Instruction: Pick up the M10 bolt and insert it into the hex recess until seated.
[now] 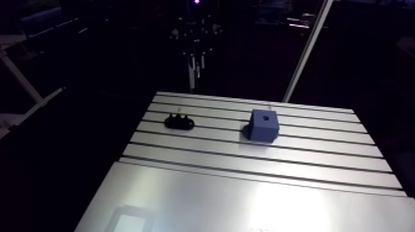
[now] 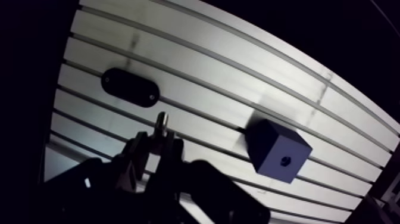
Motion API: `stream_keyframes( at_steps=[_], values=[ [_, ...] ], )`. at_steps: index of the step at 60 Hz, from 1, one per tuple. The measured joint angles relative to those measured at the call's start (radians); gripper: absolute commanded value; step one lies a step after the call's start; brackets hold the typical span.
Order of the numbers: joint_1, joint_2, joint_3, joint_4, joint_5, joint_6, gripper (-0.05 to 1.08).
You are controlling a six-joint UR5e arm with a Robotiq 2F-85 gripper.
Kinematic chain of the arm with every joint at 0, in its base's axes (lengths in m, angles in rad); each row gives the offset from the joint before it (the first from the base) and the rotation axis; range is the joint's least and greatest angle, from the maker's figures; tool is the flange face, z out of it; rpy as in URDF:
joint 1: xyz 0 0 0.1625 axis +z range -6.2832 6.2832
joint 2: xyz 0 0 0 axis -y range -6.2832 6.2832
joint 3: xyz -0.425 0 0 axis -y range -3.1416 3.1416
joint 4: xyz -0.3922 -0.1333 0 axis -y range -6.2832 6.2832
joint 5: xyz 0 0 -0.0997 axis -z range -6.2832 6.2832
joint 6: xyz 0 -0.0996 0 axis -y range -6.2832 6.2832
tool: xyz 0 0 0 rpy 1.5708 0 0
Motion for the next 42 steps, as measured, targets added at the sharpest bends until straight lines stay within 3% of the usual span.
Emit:
stream_keyframes(
  at_steps=[42],
  values=[
    [-0.207, 0.002, -0.134, 0.263, -0.058, -0.326, 0.87]
  ],
)
